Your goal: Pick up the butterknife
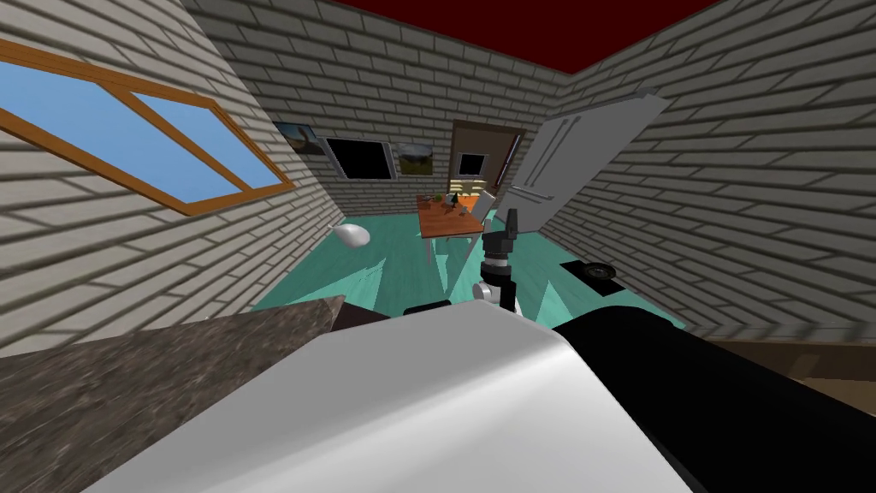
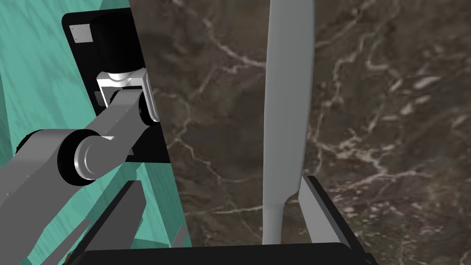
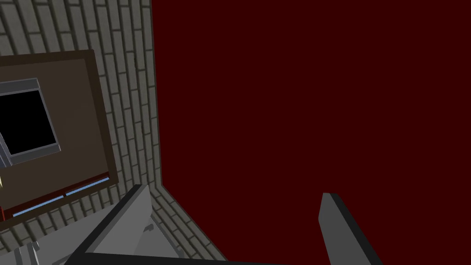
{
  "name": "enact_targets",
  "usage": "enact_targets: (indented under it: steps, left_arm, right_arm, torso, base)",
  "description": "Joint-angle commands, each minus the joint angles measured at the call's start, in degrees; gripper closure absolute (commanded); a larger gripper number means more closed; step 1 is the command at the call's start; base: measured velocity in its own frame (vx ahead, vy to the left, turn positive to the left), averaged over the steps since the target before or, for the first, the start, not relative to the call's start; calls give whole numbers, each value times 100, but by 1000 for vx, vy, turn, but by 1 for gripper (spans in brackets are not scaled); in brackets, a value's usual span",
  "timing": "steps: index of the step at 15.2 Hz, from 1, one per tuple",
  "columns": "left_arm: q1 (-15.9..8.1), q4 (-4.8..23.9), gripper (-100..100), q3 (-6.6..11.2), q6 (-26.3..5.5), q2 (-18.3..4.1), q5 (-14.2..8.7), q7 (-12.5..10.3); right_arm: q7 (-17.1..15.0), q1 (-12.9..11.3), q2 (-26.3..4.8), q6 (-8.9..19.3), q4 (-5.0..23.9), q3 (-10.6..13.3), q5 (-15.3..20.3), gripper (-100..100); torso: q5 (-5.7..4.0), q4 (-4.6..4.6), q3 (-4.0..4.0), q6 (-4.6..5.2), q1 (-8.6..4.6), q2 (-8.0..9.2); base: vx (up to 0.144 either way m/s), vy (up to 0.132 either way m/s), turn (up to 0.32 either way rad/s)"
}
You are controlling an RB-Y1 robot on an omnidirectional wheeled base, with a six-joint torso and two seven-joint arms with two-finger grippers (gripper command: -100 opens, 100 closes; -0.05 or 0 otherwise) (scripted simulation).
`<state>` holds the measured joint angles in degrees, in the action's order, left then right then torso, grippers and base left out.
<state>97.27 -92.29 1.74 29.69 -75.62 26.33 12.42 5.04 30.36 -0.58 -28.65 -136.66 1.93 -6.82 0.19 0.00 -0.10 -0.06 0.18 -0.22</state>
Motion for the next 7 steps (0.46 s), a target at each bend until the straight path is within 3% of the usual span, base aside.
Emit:
enact_targets:
  steps: [1, 6, 7]
  left_arm:
    - [159, -46, 100, 107, 36, -32, -27, 7]
    - [596, -151, 100, 403, 156, -135, -107, 20]
    - [470, -110, 100, 315, 131, -100, -83, 23]
  right_arm:
    - [0, 0, 0, 0, 0, 0, 0, 0]
    - [0, 1, 0, 0, 0, 0, 0, 0]
    - [0, 1, -1, 0, 0, -1, 0, 0]
  torso:
    - [0, 0, 0, 0, 0, 0]
    - [1, -11, -25, 2, 13, -42]
    - [1, -12, -28, 3, 13, -46]
  base:
    - [9, 8, -3]
    - [52, 24, 3]
    - [37, 9, -3]
